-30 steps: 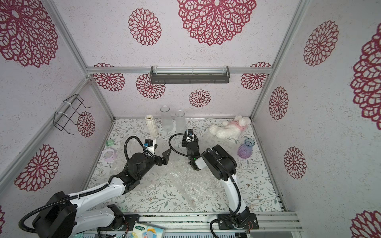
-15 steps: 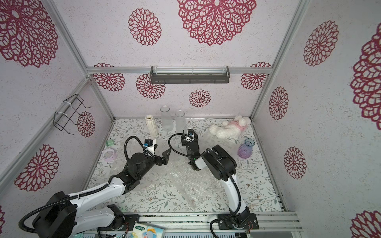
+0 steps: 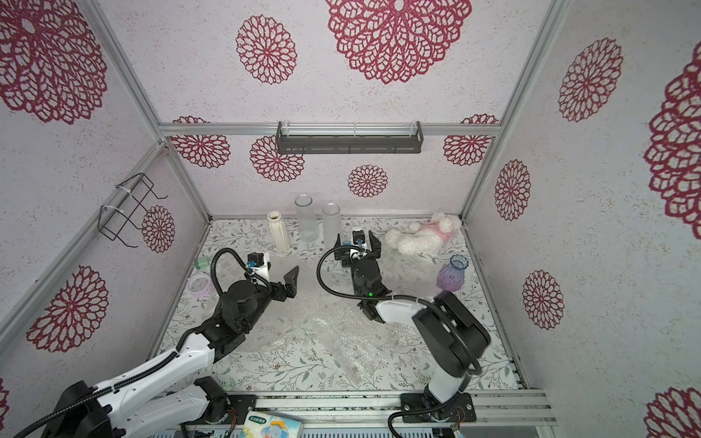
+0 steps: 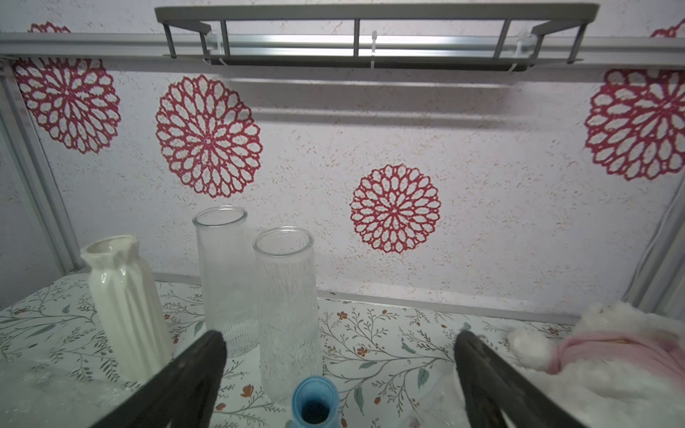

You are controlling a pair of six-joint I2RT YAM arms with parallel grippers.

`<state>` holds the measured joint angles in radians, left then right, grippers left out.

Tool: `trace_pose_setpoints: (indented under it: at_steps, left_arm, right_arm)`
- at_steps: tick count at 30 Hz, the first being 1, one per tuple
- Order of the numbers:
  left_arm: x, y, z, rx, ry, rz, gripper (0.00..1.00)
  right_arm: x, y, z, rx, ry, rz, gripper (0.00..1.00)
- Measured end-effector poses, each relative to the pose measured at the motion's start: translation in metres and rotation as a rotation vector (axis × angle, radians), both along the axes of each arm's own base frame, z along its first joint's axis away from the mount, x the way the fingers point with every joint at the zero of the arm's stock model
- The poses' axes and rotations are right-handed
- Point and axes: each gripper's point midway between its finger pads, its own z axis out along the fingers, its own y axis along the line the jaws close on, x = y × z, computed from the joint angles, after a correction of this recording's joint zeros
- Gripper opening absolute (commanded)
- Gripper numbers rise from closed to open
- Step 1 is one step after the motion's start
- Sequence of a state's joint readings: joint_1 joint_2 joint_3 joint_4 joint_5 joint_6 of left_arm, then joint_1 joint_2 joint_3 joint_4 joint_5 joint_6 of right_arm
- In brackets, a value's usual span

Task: Unwrap the vase from the bubble wrap
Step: Adjust the vase at the center of the board, then reset both arms

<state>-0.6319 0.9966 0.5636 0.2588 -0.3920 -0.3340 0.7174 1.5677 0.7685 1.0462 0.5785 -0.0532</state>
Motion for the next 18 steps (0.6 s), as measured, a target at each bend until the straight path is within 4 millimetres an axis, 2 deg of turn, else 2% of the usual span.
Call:
trace_pose_setpoints:
  at_steps: [2,4,8,11,13,16,18]
  left_arm:
    - [0.0,0.019,0.004,0.015,0.0,0.082,0.97]
    - [0.002,0.042,0.002,0.033,0.012,0.179,0.97]
    - [0.003,0.097,-0.013,0.082,0.053,0.39,0.97]
    - [0.0,0.14,-0.024,0.116,0.088,0.544,0.97]
    - [-0.001,0.164,-0.028,0.124,0.106,0.618,0.97]
    - [-0.002,0.201,-0.038,0.13,0.141,0.725,0.97]
    - [-0.002,0.218,-0.046,0.13,0.168,0.763,0.97]
  right_arm:
    - [-0.023,-0.026,0.007,-0.003,0.01,-0.038,0.99]
    - [-0.042,-0.053,0.003,-0.014,0.026,-0.09,0.99]
    - [-0.073,-0.111,-0.032,-0.06,0.089,-0.216,0.99]
    - [-0.088,-0.15,-0.063,-0.093,0.14,-0.317,0.98]
    - [-0.095,-0.169,-0.078,-0.107,0.165,-0.368,0.99]
    - [-0.101,-0.194,-0.093,-0.119,0.188,-0.433,0.98]
    - [-0.105,-0.207,-0.098,-0.119,0.194,-0.468,0.98]
